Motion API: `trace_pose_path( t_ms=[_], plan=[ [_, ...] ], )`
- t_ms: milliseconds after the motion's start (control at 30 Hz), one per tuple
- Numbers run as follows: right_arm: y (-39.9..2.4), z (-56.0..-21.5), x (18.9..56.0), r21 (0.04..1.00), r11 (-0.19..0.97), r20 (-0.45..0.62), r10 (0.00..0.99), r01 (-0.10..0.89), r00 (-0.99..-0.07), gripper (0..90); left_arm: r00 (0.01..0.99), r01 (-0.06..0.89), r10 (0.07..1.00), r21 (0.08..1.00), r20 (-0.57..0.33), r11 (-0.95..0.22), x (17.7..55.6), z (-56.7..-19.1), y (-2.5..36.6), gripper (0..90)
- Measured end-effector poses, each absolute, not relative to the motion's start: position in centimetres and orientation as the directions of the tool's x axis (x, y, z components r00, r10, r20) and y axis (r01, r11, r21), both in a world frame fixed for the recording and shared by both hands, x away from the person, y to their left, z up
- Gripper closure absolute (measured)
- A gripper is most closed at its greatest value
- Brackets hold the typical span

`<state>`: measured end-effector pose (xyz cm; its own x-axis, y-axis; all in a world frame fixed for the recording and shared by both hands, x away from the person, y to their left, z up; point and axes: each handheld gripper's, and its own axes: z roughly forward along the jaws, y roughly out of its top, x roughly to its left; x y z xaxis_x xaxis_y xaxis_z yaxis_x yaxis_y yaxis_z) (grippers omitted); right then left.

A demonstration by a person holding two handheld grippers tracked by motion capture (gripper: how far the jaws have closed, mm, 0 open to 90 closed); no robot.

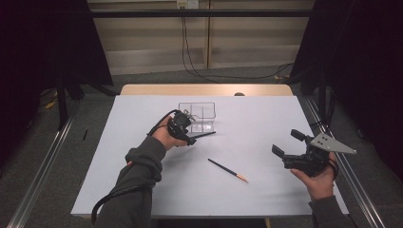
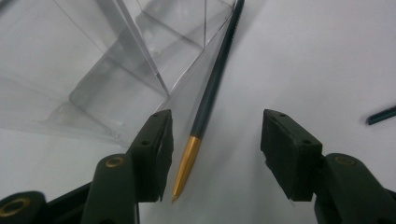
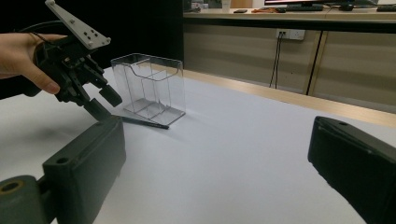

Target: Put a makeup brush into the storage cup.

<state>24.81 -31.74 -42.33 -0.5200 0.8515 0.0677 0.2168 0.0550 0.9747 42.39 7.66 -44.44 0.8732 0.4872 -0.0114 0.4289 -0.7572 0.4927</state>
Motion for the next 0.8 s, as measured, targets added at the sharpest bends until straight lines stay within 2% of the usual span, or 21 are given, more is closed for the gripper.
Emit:
trace_pose_path(
  t_ms=[600,800],
  plan=[
    [-31.9,-42.3,24.8,0.976,0.048,0.07,0.855,0.212,-0.514,3.8,0.861,0.461,0.507,0.488,-0.043,-0.741,42.8,-45.5,7.8,55.0],
    [-32.0,-42.3,24.8,0.976,0.05,0.068,0.856,0.213,-0.512,3.8,0.852,0.483,0.519,0.478,-0.065,-0.734,42.9,-45.9,7.8,62.0]
  ],
)
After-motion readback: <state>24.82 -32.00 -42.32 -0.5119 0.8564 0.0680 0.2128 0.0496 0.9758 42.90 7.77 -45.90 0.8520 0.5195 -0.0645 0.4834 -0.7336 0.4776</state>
